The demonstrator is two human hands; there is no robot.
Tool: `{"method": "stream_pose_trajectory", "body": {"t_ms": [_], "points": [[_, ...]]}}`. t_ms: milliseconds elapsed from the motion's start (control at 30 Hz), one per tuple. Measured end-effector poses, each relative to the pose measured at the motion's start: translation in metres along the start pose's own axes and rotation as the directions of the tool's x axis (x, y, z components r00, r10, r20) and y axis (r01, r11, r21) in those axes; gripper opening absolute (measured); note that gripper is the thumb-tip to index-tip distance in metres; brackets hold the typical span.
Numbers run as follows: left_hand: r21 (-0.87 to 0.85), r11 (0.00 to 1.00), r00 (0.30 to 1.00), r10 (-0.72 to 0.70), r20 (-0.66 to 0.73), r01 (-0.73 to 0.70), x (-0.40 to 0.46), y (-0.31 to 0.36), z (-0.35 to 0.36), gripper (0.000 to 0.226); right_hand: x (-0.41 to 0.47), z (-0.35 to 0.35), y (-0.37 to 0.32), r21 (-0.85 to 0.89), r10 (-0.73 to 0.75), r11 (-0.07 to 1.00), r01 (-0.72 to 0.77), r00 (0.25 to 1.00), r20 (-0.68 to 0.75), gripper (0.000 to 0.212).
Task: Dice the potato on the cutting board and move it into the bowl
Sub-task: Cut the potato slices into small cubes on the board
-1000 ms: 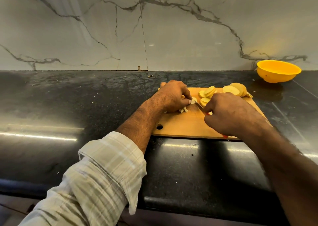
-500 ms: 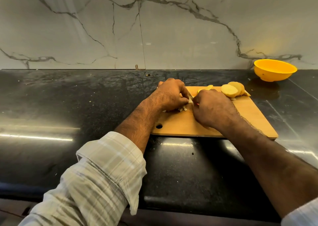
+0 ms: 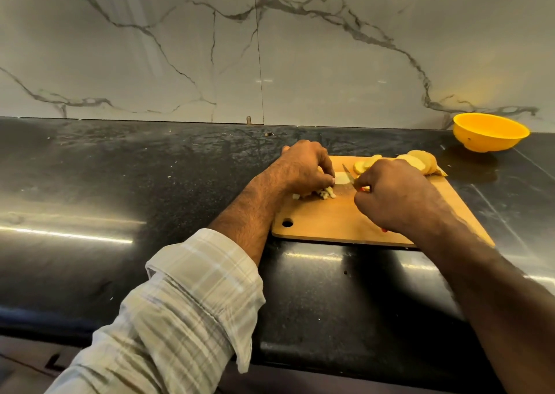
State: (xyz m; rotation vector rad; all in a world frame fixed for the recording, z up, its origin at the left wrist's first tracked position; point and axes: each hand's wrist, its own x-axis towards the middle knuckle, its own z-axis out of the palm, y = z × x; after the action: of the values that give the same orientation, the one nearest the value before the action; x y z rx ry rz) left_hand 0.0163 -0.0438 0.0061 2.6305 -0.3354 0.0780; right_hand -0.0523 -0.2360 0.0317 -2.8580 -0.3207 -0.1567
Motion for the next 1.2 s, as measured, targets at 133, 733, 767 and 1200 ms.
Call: {"method": "stream_pose_trajectory", "body": {"t_ms": [133,733,767,1200], "points": [[0.01,1.0,1.0,0.011,0.028,-0.011,-0.001,0.001,-0.003,0.007,0.009,0.011,-0.008,-0.022,-0.027,0.999,0.026,1.0,-0.014,0.037],[0.042,0.999,0.997,-0.007,0.078,0.004,-0.009,0.005,-0.013,0.013,-0.011,-0.011,-0.003,-0.035,-0.054,0.998,0.06,0.986,0.157,0.035],[0.036,0.999,0.998,-0.002,0.069,0.0,-0.01,0.003,-0.015,0.014,-0.011,-0.013,-0.001,0.006,-0.054,0.999,0.054,0.991,0.125,0.034],[0.181,0.983,0.995,-0.028,0.091,0.011,-0.007,0.002,-0.015,0.012,0.01,0.02,-0.018,-0.019,-0.038,0.999,0.039,0.998,0.04,0.038]]}}
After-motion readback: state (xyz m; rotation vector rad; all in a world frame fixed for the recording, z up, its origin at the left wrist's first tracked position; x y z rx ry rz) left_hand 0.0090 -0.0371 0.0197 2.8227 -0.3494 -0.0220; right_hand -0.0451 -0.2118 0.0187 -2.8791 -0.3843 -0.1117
